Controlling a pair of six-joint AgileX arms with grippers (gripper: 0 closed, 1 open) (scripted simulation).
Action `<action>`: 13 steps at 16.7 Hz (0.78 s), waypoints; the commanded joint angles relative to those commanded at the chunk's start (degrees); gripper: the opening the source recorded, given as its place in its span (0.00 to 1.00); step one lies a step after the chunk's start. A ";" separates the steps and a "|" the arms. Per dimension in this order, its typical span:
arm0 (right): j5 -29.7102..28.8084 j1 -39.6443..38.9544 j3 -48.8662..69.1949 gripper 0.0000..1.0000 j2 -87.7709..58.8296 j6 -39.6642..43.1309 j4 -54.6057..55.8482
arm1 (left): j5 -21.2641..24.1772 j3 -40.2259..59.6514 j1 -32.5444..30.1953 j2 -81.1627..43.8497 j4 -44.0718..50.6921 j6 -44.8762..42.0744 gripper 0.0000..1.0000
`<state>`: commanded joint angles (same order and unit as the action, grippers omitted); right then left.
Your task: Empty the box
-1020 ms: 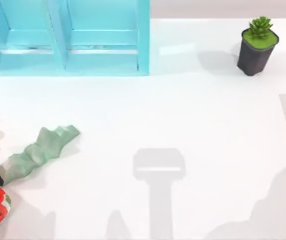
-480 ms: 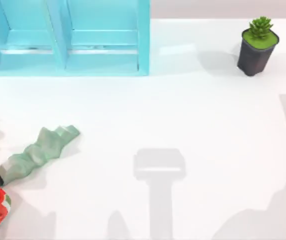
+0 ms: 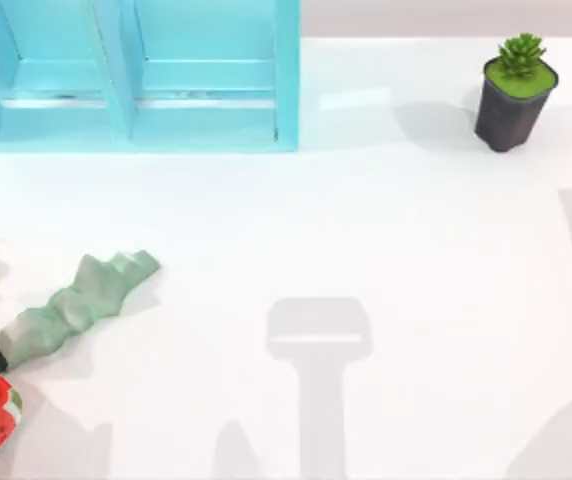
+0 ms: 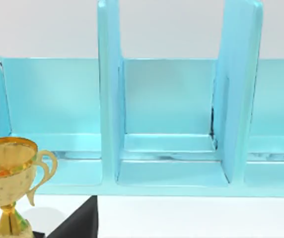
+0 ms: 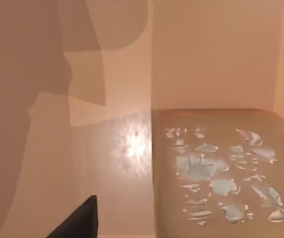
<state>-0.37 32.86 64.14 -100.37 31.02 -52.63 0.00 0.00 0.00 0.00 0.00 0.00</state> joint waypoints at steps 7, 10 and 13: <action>-0.01 0.06 -3.58 1.00 -1.51 0.03 4.25 | 0.00 0.00 0.00 0.00 0.00 0.00 1.00; -0.01 0.06 -3.58 0.77 -1.51 0.03 4.25 | 0.00 0.00 0.00 0.00 0.00 0.00 1.00; -0.01 0.06 -3.58 0.55 -1.51 0.03 4.25 | 0.00 0.00 0.00 0.00 0.00 0.00 1.00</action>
<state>-0.37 32.91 60.56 -101.89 31.05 -48.38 0.00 0.00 0.00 0.00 0.00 0.00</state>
